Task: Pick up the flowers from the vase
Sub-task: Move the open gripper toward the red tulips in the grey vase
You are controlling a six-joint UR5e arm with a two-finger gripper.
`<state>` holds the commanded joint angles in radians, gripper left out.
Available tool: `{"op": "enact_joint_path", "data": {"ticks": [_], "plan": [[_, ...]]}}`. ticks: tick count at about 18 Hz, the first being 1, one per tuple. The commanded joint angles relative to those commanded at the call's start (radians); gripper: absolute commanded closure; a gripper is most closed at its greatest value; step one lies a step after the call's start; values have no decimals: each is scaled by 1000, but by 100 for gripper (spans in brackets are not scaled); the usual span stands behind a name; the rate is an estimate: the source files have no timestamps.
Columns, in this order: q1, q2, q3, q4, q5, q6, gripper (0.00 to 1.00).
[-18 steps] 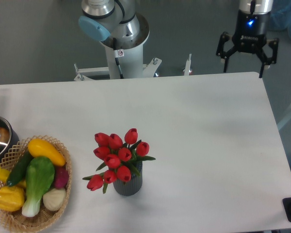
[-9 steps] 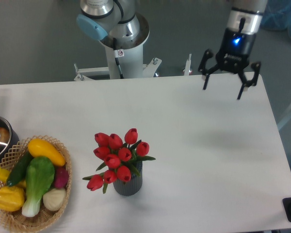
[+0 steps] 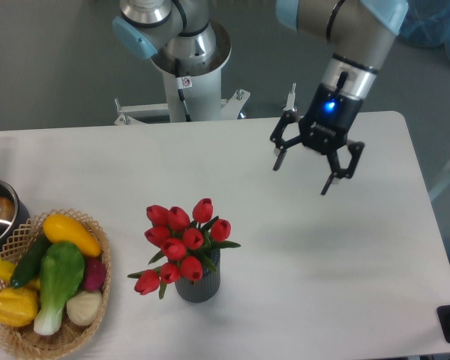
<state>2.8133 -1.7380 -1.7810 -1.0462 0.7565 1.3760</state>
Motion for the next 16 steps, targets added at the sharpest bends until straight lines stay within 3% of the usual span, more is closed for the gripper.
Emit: {"op": "enact_joint_path", "data": {"ticks": [5, 8, 16], "plan": [[-40, -34, 15, 8, -43, 47, 0], [-71, -63, 14, 69, -88, 37, 0], [-109, -97, 8, 98, -88, 40, 0]]}}
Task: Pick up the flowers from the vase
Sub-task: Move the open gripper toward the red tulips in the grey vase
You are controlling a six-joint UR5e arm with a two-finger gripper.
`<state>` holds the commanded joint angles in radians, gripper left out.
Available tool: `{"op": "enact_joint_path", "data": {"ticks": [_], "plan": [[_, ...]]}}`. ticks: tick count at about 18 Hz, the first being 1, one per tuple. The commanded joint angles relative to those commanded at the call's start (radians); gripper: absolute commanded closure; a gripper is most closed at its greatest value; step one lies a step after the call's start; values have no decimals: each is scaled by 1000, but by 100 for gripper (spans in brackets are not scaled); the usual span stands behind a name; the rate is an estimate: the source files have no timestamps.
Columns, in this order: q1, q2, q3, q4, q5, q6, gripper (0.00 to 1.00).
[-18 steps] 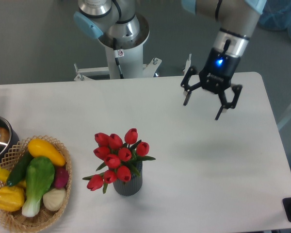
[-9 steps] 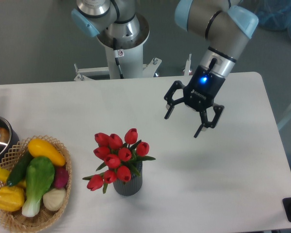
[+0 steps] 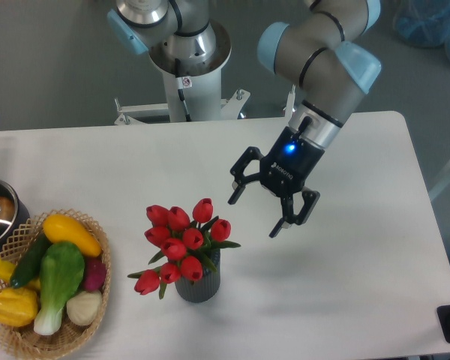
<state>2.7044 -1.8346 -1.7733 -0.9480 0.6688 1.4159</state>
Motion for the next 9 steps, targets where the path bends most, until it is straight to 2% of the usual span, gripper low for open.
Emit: {"op": "enact_joint_path", "data": {"ticks": [9], "plan": [[-52, -40, -5, 29, -17, -8, 0]]}}
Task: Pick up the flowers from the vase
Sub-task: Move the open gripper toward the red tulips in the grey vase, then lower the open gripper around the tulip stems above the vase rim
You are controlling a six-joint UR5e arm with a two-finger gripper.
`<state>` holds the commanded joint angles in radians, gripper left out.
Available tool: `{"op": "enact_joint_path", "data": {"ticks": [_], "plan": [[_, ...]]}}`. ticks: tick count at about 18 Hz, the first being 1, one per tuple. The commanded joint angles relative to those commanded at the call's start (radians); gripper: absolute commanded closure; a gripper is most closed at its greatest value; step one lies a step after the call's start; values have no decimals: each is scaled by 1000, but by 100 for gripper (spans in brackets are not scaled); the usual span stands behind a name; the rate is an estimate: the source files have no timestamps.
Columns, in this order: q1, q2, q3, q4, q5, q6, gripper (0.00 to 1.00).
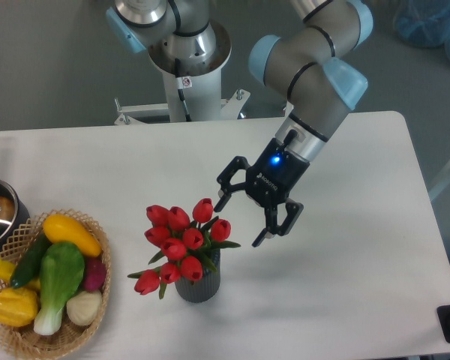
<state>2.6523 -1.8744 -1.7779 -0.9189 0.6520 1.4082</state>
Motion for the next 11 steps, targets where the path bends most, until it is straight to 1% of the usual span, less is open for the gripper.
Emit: {"op": "enact_joint_path", "data": {"ticks": [3, 4, 11], "plan": [[-6, -9, 3, 6, -25, -23, 0], [-17, -9, 5, 9, -26, -28, 0], [-26, -22, 21, 21, -40, -55, 0]]}}
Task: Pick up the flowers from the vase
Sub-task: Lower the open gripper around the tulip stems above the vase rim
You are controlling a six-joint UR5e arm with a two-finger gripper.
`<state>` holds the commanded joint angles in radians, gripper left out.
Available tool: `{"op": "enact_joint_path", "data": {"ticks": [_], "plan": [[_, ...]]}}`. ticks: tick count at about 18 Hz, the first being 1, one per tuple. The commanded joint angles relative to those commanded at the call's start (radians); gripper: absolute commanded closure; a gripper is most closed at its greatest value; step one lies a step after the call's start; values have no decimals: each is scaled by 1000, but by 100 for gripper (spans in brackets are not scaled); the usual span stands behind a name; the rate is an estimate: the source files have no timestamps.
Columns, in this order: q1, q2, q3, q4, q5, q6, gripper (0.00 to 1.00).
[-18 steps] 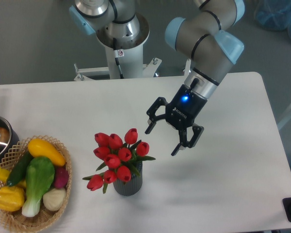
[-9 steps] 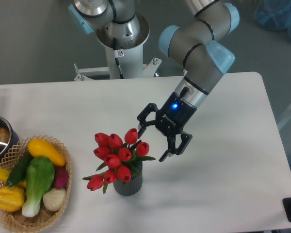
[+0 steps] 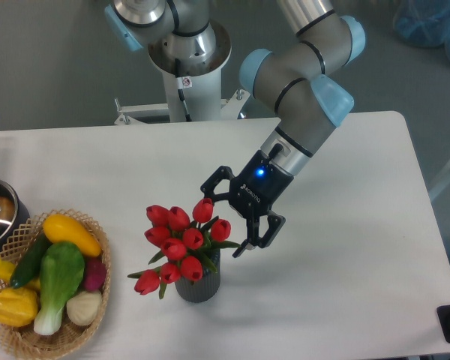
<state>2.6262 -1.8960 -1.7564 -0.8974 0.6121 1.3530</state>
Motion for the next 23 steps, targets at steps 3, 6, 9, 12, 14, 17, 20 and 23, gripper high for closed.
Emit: {"op": "enact_joint_path", "data": {"ticks": [3, 6, 9, 12, 14, 17, 20, 23], "plan": [[-15, -6, 8, 8, 0, -5, 0], [-25, -18, 17, 9, 0, -5, 0], [-41, -25, 20, 9, 0, -5, 0], [-45, -25, 20, 9, 0, -6, 0], [-46, -26, 20, 9, 0, -12, 0], [-46, -26, 20, 9, 0, -12, 0], [-48, -25, 20, 11, 2, -11, 1], [-52, -23, 20, 9, 3, -11, 11]]}}
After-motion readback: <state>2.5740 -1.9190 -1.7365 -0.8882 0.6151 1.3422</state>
